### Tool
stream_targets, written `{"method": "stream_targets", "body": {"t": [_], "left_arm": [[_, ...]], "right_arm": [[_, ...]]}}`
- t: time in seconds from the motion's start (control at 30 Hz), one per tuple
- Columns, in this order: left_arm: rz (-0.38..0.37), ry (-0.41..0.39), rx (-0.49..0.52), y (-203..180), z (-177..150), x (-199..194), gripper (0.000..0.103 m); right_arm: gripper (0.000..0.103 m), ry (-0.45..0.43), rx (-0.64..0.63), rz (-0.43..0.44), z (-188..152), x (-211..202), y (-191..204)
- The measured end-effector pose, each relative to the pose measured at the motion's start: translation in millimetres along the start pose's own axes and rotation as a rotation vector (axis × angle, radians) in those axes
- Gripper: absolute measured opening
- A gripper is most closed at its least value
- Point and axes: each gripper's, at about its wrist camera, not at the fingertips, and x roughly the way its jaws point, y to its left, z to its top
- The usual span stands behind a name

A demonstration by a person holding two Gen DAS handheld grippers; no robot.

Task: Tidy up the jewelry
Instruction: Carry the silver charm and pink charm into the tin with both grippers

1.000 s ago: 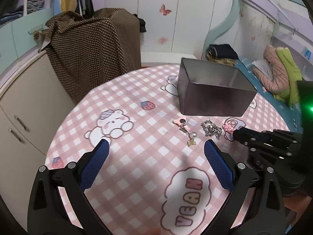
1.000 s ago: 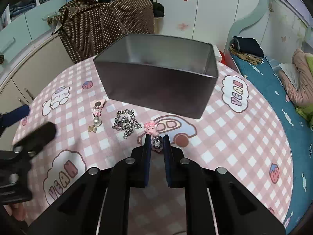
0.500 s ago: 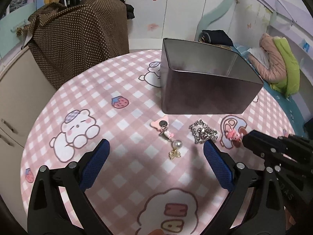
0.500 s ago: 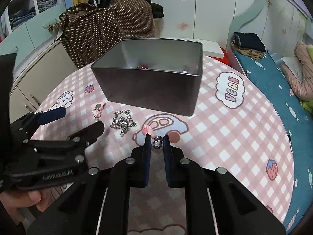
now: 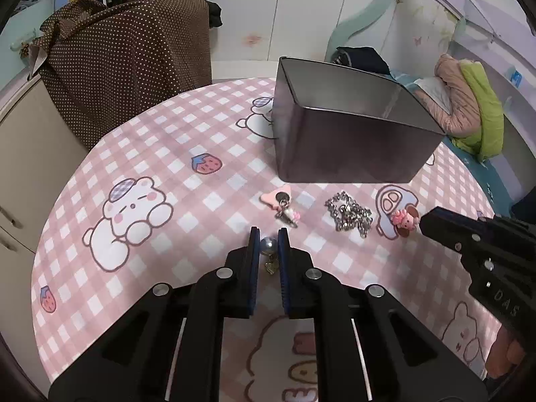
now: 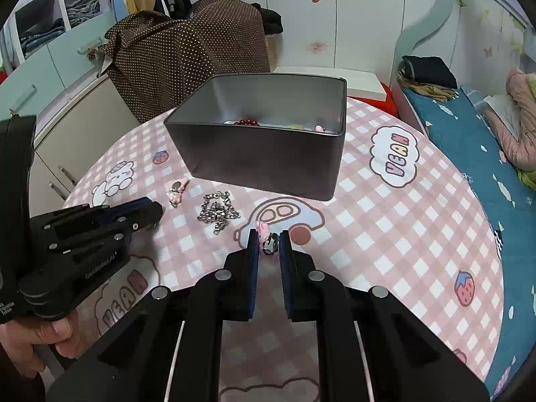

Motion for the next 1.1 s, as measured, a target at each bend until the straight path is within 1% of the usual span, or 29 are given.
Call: {"method": "stream_targets", "body": {"t": [0.3, 0.47, 0.67, 0.87, 0.97, 1.1], "left_arm": [[-0.006, -0.031, 0.004, -2, -8, -27, 0.011], [-0.016, -0.05, 0.016, -8, -6, -40, 0.011], [-0.03, -0.078, 0.033, -16, 3, -55, 0.011], [-0.041, -0.131, 0.048, -23, 29, -75, 0.011], [-0.057, -0.164, 0.048, -25, 51, -85, 0.011], [-0.09, -0.191, 0.036, -27, 86, -90, 0.011]], "right_arm": [[0.011, -0.009, 0.011, 0.031, -1, -12, -4], [0.011, -0.021, 0.028, 0.061, 0, -25, -7], [0.011, -0.045, 0.001, 0.057, 8, -40, -2], [0.011, -0.097, -0.041, 0.051, 33, -58, 9], [0.011, -0.136, -0.065, 0.043, 55, -67, 12], [0.011, -0.162, -0.069, 0.04, 83, -68, 10]]}}
